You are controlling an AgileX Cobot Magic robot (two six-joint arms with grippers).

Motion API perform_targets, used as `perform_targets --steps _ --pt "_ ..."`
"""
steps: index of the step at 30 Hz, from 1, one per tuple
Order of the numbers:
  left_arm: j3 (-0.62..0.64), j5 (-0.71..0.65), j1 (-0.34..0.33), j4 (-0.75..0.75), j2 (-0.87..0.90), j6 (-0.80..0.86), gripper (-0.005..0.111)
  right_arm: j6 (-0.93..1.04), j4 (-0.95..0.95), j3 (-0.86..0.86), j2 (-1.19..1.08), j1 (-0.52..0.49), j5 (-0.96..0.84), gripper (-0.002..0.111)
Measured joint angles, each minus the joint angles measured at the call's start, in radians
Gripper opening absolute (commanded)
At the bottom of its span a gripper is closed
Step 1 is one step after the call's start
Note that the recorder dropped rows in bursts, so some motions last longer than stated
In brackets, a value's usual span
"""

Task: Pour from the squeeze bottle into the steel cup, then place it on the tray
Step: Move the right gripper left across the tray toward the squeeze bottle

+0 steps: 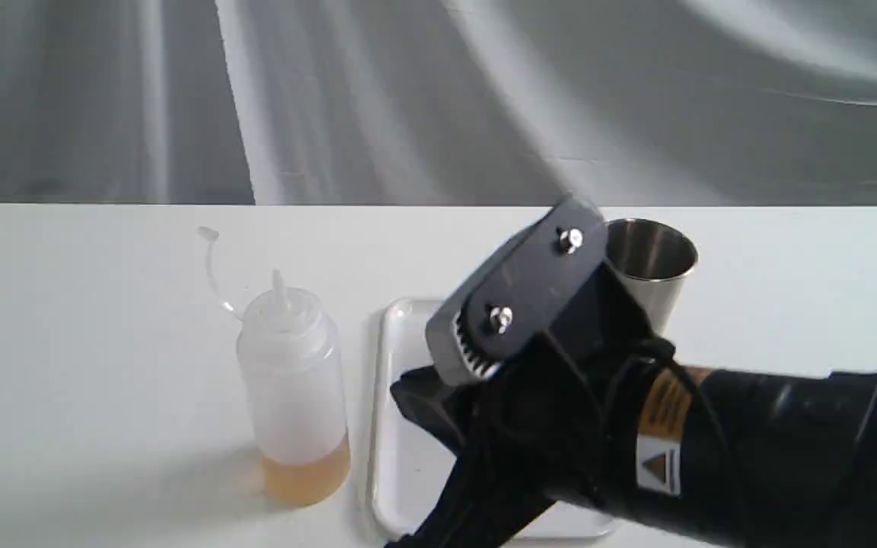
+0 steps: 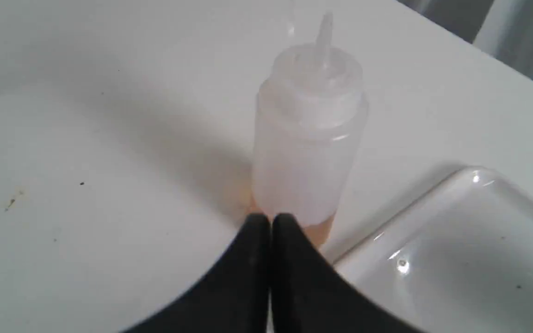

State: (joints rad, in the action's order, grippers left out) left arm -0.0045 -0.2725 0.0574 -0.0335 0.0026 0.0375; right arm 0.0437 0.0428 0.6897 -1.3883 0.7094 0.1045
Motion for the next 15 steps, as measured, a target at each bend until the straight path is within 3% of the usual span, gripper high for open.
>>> perform_targets --steps 10,15 --pt "0.000 0.000 0.000 0.000 0.000 0.000 0.000 -0.020 0.040 -0.022 -0.292 0.000 0.358 0.000" --pt "0.000 0.000 0.000 0.000 0.000 0.000 0.000 -0.020 0.040 -0.022 -0.400 0.000 0.425 0.000"
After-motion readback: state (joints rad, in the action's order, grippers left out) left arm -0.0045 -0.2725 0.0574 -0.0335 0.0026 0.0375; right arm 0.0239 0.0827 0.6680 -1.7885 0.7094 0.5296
